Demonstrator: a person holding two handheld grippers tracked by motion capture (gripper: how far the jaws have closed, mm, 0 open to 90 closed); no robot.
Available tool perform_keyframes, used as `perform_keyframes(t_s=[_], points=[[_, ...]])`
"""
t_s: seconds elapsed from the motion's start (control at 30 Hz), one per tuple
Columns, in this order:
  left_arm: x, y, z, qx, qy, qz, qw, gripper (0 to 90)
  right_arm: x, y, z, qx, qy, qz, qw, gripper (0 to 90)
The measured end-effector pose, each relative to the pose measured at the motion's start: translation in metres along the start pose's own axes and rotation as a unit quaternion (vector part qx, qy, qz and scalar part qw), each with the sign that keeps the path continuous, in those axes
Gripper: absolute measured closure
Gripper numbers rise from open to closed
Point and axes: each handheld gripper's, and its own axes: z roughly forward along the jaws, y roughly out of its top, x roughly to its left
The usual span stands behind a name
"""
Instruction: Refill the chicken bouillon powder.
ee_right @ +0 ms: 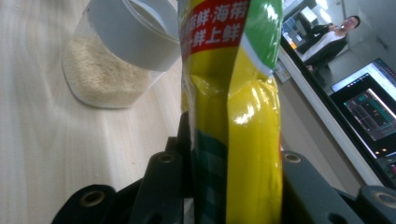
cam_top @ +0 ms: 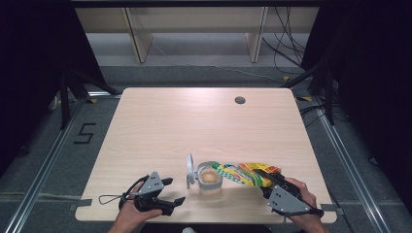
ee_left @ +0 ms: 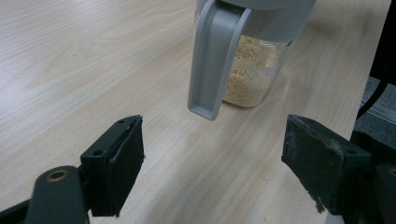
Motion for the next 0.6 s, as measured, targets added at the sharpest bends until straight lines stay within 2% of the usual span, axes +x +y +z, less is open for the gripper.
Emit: perform_keyframes(t_s=[0.03, 0.07, 0.1, 0.13, 0.17, 0.27, 0.3, 0.37, 0.4, 0.43, 0.5, 0.53, 0.6], points=[[0.0, 0.0, 0.0, -0.006, 0.0, 0.003, 1.0, 20.2, 0.0, 0.0, 0.001, -0.005, 0.003, -0.007, 1.0, 73.6], [0.0, 0.0, 0.0, -0.004, 0.001, 0.001, 1.0, 20.3, 0.001, -0.001, 0.001, -0.005, 0.006, 0.0, 1.0, 73.6], [0.0, 0.0, 0.0, 0.0, 0.0, -0.002, 1.0, 20.2, 0.0, 0.0, 0.002, -0.006, 0.015, -0.007, 0.9998, 73.7], [-0.001, 0.0, 0.0, -0.007, -0.003, -0.008, 0.9999, 20.2, 0.002, 0.0, 0.002, -0.005, 0.016, -0.001, 0.9999, 73.7], [-0.001, 0.0, 0.0, -0.005, -0.002, -0.008, 1.0, 20.2, 0.001, 0.0, 0.003, -0.009, 0.014, -0.008, 0.9998, 73.7], [0.0, 0.0, 0.0, 0.0, -0.001, -0.002, 1.0, 20.2, 0.001, 0.0, 0.005, -0.014, 0.024, 0.001, 0.9996, 73.7], [0.0, 0.0, 0.0, -0.001, 0.0, -0.002, 1.0, 20.2, 0.001, 0.0, 0.004, -0.015, 0.026, 0.014, 0.9994, 73.7], [-0.001, 0.0, 0.0, -0.005, -0.004, -0.007, 1.0, 20.2, 0.001, 0.0, 0.007, -0.024, 0.025, 0.021, 0.9992, 73.7], [0.0, 0.0, 0.0, -0.002, 0.0, 0.006, 1.0, 20.2, 0.001, 0.0, 0.007, -0.027, 0.031, 0.033, 0.9986, 73.7], [-0.001, 0.0, 0.001, -0.009, 0.001, 0.005, 1.0, 20.2, 0.0, -0.001, 0.008, -0.026, 0.026, 0.033, 0.9988, 73.7], [-0.001, 0.0, 0.001, -0.013, -0.001, 0.0, 0.9999, 20.2, 0.0, -0.003, 0.009, -0.037, 0.031, 0.066, 0.9967, 73.8], [-0.001, 0.0, 0.001, -0.013, -0.001, -0.001, 0.9999, 20.2, -0.002, -0.004, 0.011, -0.042, 0.031, 0.069, 0.9963, 73.8], [-0.001, 0.0, 0.002, -0.013, -0.003, 0.0, 0.9999, 20.2, -0.005, -0.007, 0.013, -0.041, 0.035, 0.09, 0.9945, 73.9]])
